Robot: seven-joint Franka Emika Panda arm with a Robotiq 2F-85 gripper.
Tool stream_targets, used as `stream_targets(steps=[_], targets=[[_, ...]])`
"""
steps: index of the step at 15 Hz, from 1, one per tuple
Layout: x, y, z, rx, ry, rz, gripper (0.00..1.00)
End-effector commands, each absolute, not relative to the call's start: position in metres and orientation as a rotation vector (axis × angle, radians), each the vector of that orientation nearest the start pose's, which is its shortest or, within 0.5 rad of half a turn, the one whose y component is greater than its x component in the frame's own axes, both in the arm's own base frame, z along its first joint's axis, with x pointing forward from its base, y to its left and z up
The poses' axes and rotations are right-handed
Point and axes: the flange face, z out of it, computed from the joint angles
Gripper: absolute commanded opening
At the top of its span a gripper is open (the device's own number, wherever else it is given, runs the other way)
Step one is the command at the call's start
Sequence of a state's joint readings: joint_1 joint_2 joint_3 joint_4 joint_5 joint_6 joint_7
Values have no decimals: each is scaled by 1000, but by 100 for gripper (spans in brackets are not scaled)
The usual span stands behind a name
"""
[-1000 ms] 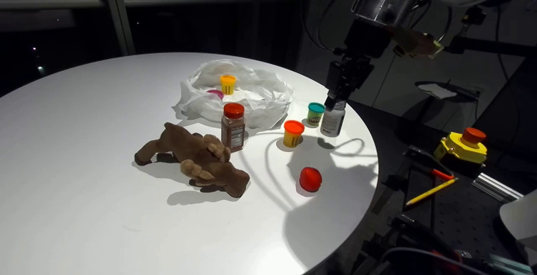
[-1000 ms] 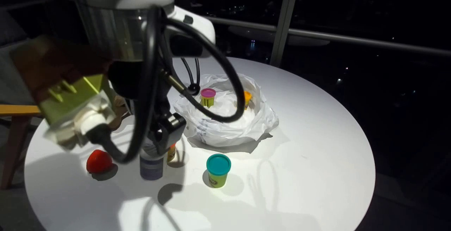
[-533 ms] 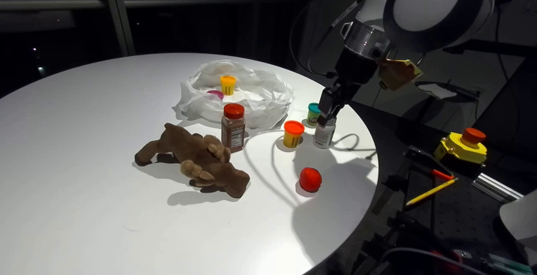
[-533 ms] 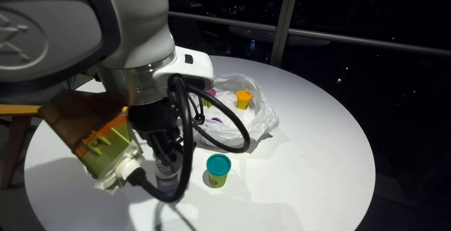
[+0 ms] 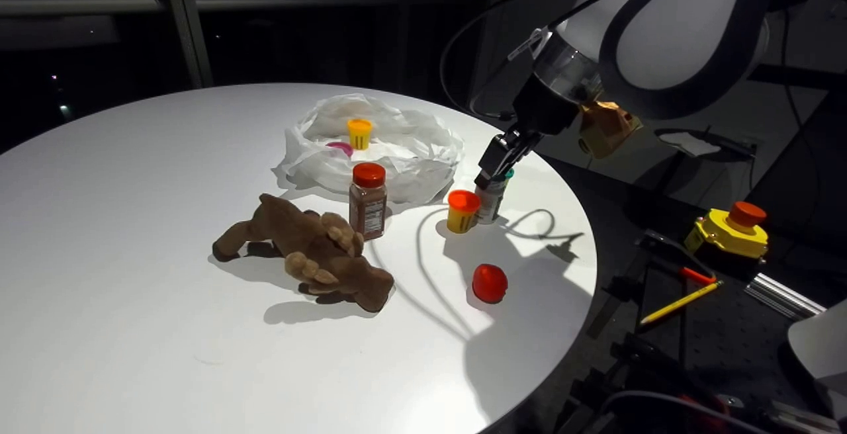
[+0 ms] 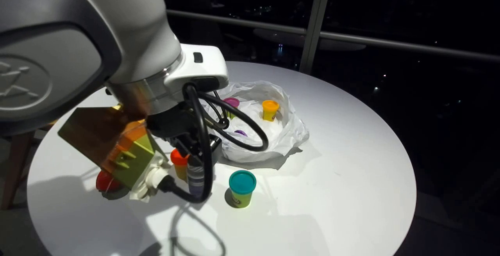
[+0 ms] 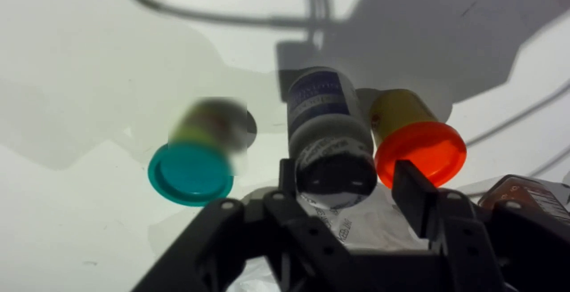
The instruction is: Remove all the objects from the plastic bag and put them on the table
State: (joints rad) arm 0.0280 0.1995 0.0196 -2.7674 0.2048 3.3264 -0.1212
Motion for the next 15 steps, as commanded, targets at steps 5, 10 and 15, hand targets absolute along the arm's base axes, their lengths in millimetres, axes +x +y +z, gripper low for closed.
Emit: stream_targets(steps=[5,10,15], targets=[[447,-13,268,-3044,147,-659,100],[541,-27,308,-3054,268,-526,99],[617,-1,290,-3026,327,-360,100]])
